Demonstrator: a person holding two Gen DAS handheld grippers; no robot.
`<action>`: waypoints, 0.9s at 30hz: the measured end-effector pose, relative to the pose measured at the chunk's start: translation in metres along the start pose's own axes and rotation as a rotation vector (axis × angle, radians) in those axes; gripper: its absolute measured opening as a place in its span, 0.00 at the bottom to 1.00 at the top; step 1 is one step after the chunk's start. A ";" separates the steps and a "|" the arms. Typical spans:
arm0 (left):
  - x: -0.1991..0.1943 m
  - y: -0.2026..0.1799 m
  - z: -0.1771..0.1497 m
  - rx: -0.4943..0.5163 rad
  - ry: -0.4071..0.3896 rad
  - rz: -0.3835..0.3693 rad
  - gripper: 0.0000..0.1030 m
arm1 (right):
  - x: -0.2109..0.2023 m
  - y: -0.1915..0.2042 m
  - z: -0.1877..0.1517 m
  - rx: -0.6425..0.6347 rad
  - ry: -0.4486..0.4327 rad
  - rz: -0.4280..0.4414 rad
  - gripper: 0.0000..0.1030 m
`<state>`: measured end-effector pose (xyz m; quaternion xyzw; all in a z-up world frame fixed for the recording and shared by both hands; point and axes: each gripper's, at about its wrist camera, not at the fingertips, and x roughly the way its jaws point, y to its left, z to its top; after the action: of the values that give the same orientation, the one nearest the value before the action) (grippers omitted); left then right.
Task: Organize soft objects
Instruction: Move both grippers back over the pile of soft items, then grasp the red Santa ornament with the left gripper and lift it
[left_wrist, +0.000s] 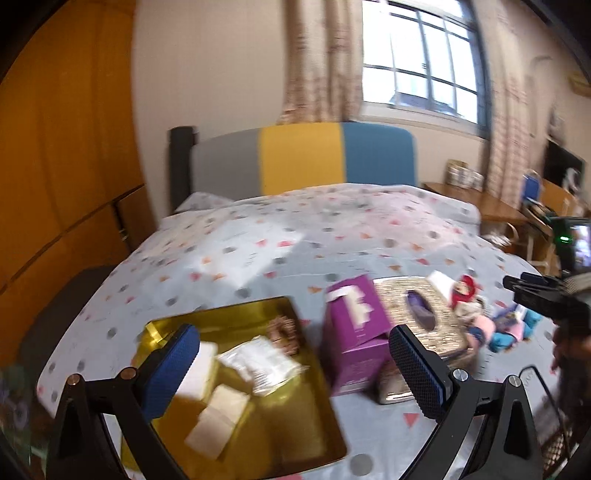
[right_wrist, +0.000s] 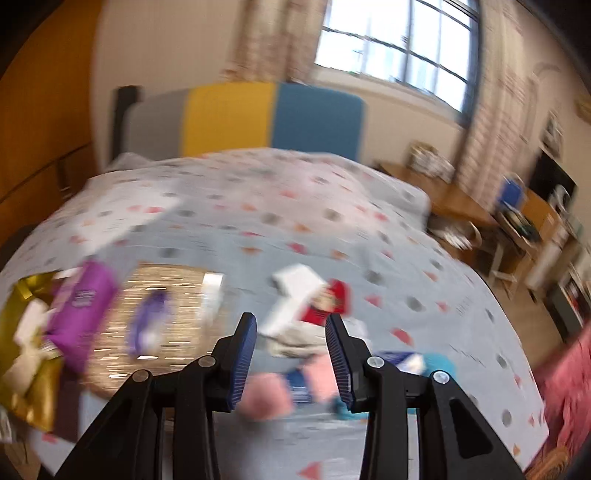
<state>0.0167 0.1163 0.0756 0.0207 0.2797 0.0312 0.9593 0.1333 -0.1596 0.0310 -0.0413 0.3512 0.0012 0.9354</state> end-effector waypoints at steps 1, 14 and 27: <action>0.003 -0.009 0.005 0.016 0.004 -0.029 1.00 | 0.008 -0.015 -0.001 0.028 0.018 -0.032 0.38; 0.038 -0.107 0.052 0.142 0.077 -0.242 1.00 | 0.053 -0.142 -0.038 0.488 0.112 -0.069 0.38; 0.119 -0.203 0.072 0.224 0.283 -0.351 0.82 | 0.051 -0.174 -0.053 0.700 0.116 -0.013 0.38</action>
<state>0.1652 -0.0793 0.0612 0.0733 0.4123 -0.1646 0.8931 0.1422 -0.3387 -0.0294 0.2794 0.3826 -0.1276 0.8714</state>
